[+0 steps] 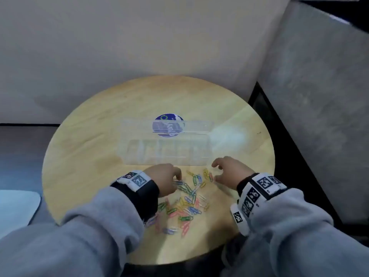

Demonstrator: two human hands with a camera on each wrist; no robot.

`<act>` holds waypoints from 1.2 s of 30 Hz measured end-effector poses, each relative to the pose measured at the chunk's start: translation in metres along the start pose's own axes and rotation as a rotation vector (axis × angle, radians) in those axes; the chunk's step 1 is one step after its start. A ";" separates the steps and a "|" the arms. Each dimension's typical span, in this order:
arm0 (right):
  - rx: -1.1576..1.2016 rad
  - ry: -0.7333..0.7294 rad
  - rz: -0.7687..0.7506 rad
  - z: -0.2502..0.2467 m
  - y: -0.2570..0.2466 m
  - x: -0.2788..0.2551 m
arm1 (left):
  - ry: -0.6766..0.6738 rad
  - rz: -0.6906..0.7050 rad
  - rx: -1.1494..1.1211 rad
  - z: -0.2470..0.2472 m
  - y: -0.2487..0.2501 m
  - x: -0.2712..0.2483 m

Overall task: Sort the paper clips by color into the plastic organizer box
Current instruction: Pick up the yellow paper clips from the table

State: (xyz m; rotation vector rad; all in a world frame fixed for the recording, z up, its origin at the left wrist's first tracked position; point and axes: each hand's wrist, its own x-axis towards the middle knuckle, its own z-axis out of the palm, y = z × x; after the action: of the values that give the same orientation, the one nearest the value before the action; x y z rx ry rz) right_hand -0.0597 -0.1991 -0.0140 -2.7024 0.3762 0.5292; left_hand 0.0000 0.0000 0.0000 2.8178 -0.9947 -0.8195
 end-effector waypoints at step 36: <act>-0.061 -0.042 -0.105 0.022 -0.012 0.029 | -0.016 -0.066 0.039 0.009 0.021 0.058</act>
State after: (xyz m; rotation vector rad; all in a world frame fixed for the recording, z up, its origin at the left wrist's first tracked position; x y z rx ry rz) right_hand -0.0367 -0.1854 -0.0416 -2.7461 0.2090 0.5746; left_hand 0.0217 -0.0501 -0.0300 2.8964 -0.9343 -0.8399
